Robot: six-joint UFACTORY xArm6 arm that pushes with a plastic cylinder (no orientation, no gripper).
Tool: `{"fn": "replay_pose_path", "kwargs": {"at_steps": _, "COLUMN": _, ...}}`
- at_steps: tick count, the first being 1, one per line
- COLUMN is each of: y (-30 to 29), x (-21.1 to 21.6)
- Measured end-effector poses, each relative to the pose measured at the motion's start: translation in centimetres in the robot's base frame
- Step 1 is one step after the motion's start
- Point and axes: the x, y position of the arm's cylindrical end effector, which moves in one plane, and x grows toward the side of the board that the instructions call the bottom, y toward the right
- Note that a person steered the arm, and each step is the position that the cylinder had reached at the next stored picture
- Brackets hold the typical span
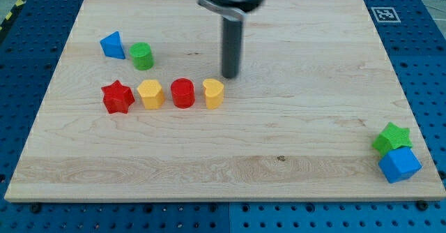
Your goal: Move the blue triangle into the left side of the green circle
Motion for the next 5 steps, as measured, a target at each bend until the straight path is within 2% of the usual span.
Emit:
{"fn": "replay_pose_path", "kwargs": {"at_steps": 2, "y": -11.1, "x": -10.2}}
{"fn": "replay_pose_path", "kwargs": {"at_steps": 3, "y": -17.6, "x": -10.2}}
{"fn": "replay_pose_path", "kwargs": {"at_steps": 4, "y": -21.5, "x": -8.6}}
{"fn": "replay_pose_path", "kwargs": {"at_steps": 5, "y": -22.6, "x": -7.2}}
